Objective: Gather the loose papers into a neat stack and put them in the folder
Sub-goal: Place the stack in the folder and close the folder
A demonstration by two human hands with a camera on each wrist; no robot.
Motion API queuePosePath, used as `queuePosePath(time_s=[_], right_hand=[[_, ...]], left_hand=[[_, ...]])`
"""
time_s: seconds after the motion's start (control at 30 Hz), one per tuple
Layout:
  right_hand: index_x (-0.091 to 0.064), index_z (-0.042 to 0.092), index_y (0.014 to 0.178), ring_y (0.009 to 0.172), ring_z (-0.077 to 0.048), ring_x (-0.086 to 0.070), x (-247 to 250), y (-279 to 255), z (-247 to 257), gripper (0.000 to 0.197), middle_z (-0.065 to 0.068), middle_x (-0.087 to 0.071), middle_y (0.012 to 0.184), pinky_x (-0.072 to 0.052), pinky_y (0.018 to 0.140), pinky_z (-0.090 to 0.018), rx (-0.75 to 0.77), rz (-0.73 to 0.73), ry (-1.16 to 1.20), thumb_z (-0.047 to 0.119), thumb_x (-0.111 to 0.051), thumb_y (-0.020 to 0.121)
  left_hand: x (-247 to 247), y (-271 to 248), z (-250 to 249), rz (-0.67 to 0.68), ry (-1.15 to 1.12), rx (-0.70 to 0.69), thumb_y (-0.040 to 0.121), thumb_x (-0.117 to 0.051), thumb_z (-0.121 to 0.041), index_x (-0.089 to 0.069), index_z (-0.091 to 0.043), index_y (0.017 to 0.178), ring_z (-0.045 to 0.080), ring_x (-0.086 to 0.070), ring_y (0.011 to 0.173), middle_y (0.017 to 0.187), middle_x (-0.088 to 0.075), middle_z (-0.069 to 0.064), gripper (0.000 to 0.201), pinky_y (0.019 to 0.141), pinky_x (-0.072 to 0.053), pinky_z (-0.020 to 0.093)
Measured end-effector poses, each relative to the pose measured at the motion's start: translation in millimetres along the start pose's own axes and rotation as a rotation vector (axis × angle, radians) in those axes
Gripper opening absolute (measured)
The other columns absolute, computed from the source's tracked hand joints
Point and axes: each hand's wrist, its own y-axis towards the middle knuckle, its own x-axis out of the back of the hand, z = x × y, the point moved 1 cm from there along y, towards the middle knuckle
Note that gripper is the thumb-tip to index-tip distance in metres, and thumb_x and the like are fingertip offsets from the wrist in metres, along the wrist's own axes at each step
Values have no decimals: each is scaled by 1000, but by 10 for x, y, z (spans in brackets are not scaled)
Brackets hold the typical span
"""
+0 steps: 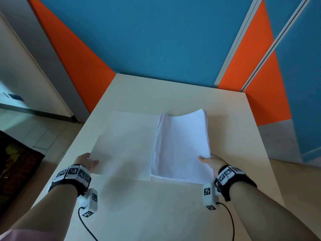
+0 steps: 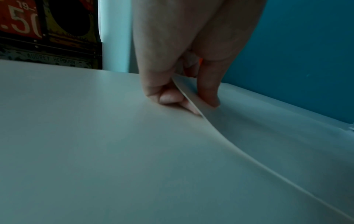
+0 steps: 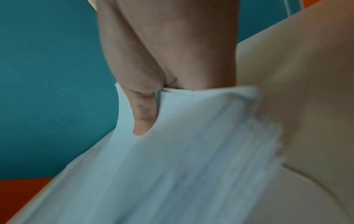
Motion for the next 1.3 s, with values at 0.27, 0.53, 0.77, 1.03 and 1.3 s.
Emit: queuePosePath(time_s=[0.27, 0.53, 0.77, 1.03, 1.3], right_hand=[[-58, 8, 124, 111, -23, -55, 30, 103, -99, 34, -6, -62, 118, -37, 101, -32, 53, -39, -24, 11, -59, 90], [-58, 12, 123, 114, -25, -58, 60, 98, -124, 32, -8, -64, 123, -39, 103, -35, 113, -21, -34, 11, -59, 90], [-54, 7, 121, 100, -23, -59, 4, 72, -112, 39, -12, -64, 117, -44, 88, -30, 155, -124, -52, 9, -66, 84], [-44, 6, 133, 105, -23, -56, -56, 30, -72, 51, -11, -58, 126, -41, 91, -28, 166, -169, -85, 9, -63, 86], [-25, 8, 148, 140, -31, -30, -206, -52, 44, 64, -16, -26, 154, -26, 113, -39, 69, -270, -208, 45, -35, 97]], left_hand=[[247, -104, -62, -102, -428, -160, 83, -60, 1, -60, 2, 106, 31, -56, 86, 101, -62, 25, 22, 83, -47, 43], [440, -729, -612, 56, -878, -430, 86, -55, -4, -53, -18, 74, 21, -49, 67, 76, -57, 6, 19, 57, -36, 28], [265, -966, -883, 383, -1051, -511, 42, -63, -83, -62, -24, 83, 19, -64, 77, 88, -69, 0, 72, 73, -40, 36], [283, -1025, -915, 414, -998, -599, 40, -69, -77, -70, -18, 104, 24, -63, 86, 89, -74, 2, 87, 76, -42, 40], [157, -1087, -899, 614, -1109, -542, 42, -65, -80, -68, -29, 105, 12, -66, 93, 107, -71, -5, 81, 84, -40, 34]])
